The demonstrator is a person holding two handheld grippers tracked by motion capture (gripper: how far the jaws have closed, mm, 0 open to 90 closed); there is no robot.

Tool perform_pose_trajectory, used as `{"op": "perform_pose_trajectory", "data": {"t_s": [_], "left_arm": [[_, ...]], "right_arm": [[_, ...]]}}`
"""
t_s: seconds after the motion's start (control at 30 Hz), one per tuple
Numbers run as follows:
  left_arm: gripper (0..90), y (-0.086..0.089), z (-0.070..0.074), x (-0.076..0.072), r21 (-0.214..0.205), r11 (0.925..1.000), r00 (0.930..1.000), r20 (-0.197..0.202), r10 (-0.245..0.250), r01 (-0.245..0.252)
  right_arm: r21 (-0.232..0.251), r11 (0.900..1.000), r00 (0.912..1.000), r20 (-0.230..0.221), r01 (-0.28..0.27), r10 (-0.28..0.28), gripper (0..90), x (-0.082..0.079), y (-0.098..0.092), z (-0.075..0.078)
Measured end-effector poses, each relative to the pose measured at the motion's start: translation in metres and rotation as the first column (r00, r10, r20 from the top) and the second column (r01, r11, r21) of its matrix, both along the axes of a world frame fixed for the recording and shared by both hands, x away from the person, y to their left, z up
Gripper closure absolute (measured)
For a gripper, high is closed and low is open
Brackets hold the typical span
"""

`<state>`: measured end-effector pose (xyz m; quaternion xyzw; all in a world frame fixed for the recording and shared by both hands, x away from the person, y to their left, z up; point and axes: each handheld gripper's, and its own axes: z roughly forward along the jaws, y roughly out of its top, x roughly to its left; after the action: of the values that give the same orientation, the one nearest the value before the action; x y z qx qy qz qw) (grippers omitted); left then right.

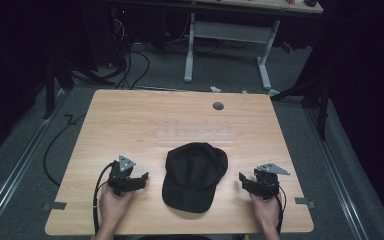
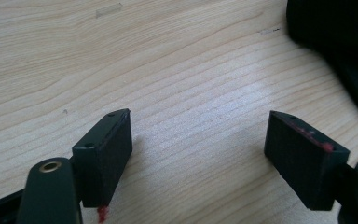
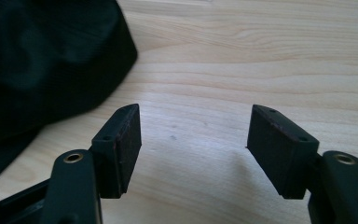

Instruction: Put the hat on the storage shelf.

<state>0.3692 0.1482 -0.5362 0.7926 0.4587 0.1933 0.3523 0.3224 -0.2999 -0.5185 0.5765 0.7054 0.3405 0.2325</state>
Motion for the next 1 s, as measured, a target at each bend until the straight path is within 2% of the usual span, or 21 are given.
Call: {"op": "perform_pose_trajectory", "data": {"t_s": [0.23, 0.4, 0.6, 0.83, 1.0], "left_arm": [[23.5, 0.0, 0.0, 0.0, 0.0, 1.0, 1.0, 0.0, 0.0, 0.0], [23.5, 0.0, 0.0, 0.0, 0.0, 1.0, 1.0, -0.001, -0.001, 0.001], [23.5, 0.0, 0.0, 0.0, 0.0, 1.0, 1.0, 0.0, 0.0, 0.0], [23.5, 0.0, 0.0, 0.0, 0.0, 1.0, 1.0, -0.001, -0.001, 0.001], [23.5, 0.0, 0.0, 0.0, 0.0, 1.0, 1.0, 0.0, -0.001, 0.001]], "right_arm": [[0.035, 0.9976, 0.9978, 0.031, -0.06, 0.059, 35.8, -0.009, 0.009, 0.011], [0.048, 0.9928, 0.9923, 0.063, -0.11, 0.107, 35.0, -0.011, 0.018, 0.018], [0.055, 0.9851, 0.9844, 0.076, -0.163, 0.158, 33.9, -0.011, 0.029, 0.028], [0.048, 0.9767, 0.9748, 0.089, -0.209, 0.205, 31.5, -0.005, 0.039, 0.035], [0.043, 0.9687, 0.9682, 0.065, -0.245, 0.242, 35.2, 0.007, 0.052, 0.039]]}}
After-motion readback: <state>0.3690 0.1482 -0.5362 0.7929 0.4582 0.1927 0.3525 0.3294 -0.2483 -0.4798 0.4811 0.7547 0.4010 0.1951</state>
